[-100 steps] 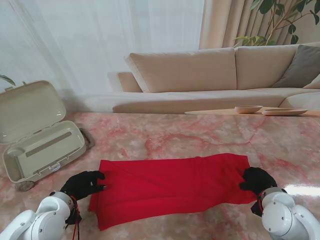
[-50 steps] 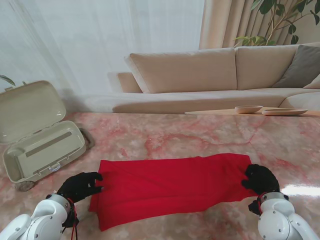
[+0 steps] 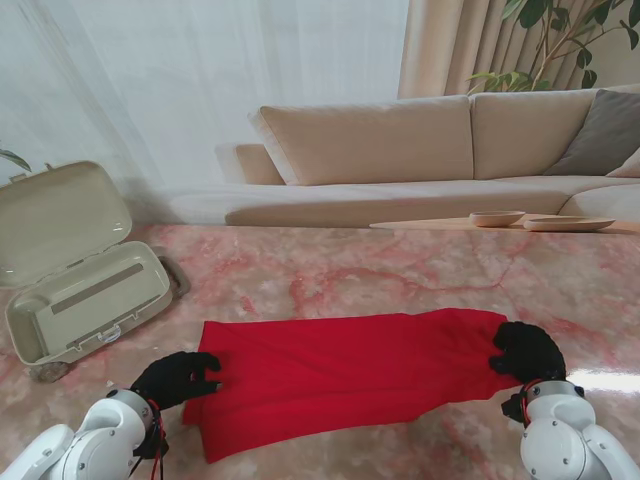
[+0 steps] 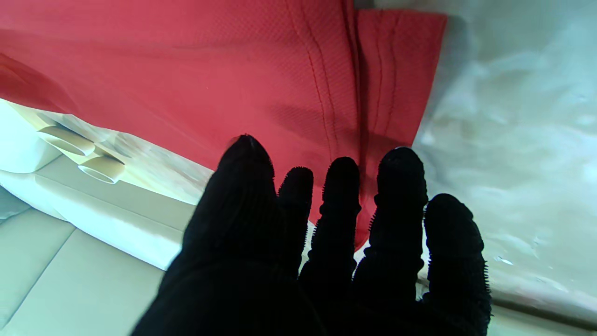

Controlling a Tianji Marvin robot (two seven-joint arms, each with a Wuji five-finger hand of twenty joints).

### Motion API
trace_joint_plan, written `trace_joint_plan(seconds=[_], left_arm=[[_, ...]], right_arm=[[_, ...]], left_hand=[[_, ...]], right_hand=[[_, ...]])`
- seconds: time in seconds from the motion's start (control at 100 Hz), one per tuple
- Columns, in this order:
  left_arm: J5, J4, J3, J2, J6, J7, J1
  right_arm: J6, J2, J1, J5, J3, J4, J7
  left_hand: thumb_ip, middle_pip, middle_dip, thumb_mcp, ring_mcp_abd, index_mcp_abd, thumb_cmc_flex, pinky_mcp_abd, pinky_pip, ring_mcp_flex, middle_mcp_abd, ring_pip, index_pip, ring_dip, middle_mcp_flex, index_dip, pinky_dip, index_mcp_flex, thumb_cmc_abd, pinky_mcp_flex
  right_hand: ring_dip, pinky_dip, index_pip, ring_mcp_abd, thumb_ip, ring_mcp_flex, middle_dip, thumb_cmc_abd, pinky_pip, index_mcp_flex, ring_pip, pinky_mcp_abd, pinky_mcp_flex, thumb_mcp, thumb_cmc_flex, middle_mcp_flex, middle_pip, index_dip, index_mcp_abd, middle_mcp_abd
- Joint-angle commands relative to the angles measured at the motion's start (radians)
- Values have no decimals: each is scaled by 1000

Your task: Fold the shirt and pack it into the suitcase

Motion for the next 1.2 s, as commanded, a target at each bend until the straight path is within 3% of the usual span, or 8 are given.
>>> trace_joint_plan(seconds=[0.0, 0.18, 0.55, 0.92, 1.19], left_arm=[[-12, 20, 18, 1, -10, -12, -14], [-45, 63, 62, 6, -31, -34, -68], [-101, 134, 129, 10, -51, -54, -162], [-164, 209, 205, 2, -50, -33, -261], [-219, 260, 259, -8, -46, -11, -324]], right_arm=[[-4, -5, -2, -1, 7, -5, -2], [-20, -13, 13, 8, 19, -15, -36], [-59, -16, 33, 7, 47, -53, -55], [-133, -10, 29, -2, 85, -147, -22], [-177, -4, 31, 6, 62, -229, 15]], left_hand=[[13, 20, 20, -26, 30, 9, 57, 23, -9, -7, 15, 3, 13, -8, -6, 13, -7, 18, 19, -7], [13, 20, 22, -26, 30, 9, 57, 21, -10, -8, 15, 4, 14, -8, -7, 12, -8, 17, 21, -5], [13, 19, 23, -26, 31, 9, 57, 21, -11, -11, 16, 4, 16, -9, -9, 12, -11, 14, 22, -4], [15, 18, 18, -26, 35, 12, 55, 21, -14, -17, 20, 5, 12, -10, -16, 9, -16, 13, 29, -7], [15, 19, 16, -26, 39, 19, 56, 22, -12, -21, 24, 6, 9, -10, -18, 7, -17, 14, 31, -11]], right_hand=[[1, 24, 70, -28, -14, 31, 0, -24, 61, 46, 46, -105, 41, 98, 52, 43, 5, -11, -79, 11], [-2, 31, 75, -23, -20, 29, -3, -65, 61, 59, 59, -98, 41, 119, 61, 59, -7, -29, -104, -5], [1, 41, 77, -17, -23, 28, -1, -74, 66, 59, 66, -94, 41, 126, 67, 60, -13, -38, -99, -4], [-1, 48, 77, -18, -25, 26, 4, -75, 64, 58, 64, -93, 41, 125, 68, 59, -18, -41, -98, -3], [1, 51, 76, -18, -24, 27, 6, -77, 62, 57, 65, -93, 41, 125, 71, 60, -21, -42, -95, 0]])
